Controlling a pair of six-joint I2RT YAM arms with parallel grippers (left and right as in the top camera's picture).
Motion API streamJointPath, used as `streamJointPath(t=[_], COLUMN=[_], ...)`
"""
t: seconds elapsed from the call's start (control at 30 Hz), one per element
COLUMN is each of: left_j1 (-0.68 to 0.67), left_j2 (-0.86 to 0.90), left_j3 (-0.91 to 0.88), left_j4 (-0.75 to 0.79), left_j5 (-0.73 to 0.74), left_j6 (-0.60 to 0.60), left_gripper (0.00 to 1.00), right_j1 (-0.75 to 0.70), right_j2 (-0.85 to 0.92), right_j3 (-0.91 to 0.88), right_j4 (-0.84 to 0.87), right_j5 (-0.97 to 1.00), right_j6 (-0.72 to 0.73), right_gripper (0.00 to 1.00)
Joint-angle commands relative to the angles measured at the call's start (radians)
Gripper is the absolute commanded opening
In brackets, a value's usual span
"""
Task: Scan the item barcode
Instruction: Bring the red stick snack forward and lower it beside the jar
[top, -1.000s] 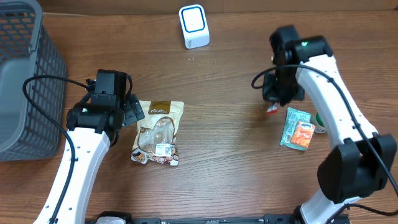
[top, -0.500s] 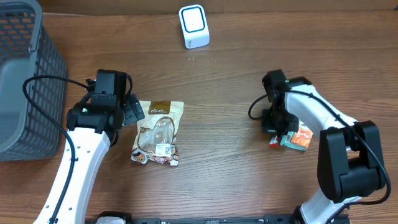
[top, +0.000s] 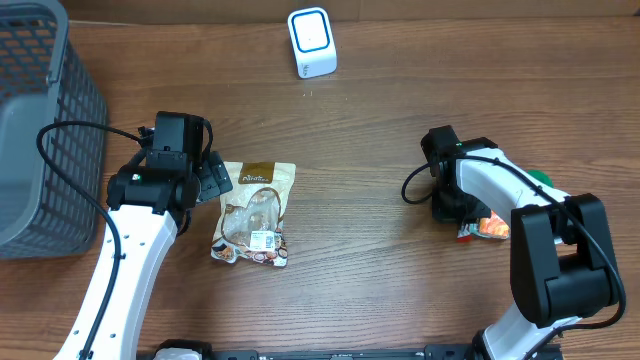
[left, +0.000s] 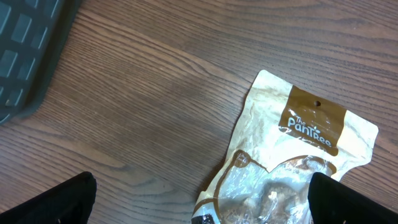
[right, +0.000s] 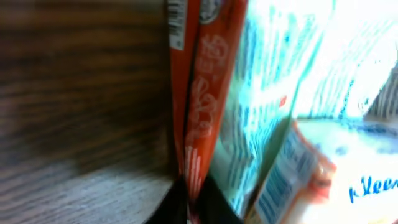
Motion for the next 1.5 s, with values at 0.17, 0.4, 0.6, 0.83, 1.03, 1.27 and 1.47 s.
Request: streamJointPath(t=[0.17,0.4,0.6,0.83,1.03,1.27,1.47], left_j1=[0.000,0.000,0.000,0.000,0.000,0.000,0.000], left_j2=[-0.004,-0.004,-0.004,-0.004,-0.004,-0.004,-0.004], left_j3=[0.016,0.016,0.016,0.016,0.016,0.016,0.016], left_j4=[0.001,0.001,0.001,0.001,0.001,0.001,0.001], left_j5=[-0.013,-0.013,-0.013,-0.013,-0.013,-0.013,-0.013], left_j6=[0.004,0.004,0.004,0.004,0.004,0.004,0.004], left_gripper=[1.00,1.00,1.00,1.00,1.00,1.00,1.00], right_j1=[-0.002,-0.002,-0.002,-0.004,-0.003,-0.006,-0.025], right_j2=[-0.001,-0.001,-0.001,-0.001,-0.001,-0.001,-0.001], right_j3=[-0.009,0.084,0.116,0.115,0.112,0.112,0.090], right_j4=[0.056,0.006,-0.016,-0.012,0.001,0.014,0.016], right_j5=[0.004,0.003,-0.020,-0.046,-0.046,-0.045,-0.045], right_j6=[-0.010,-0.047,-0.047,-0.047,-0.046,-0.047,-0.046], right_gripper=[0.23,0.25,0.26,0.27,0.27,0.28,0.26])
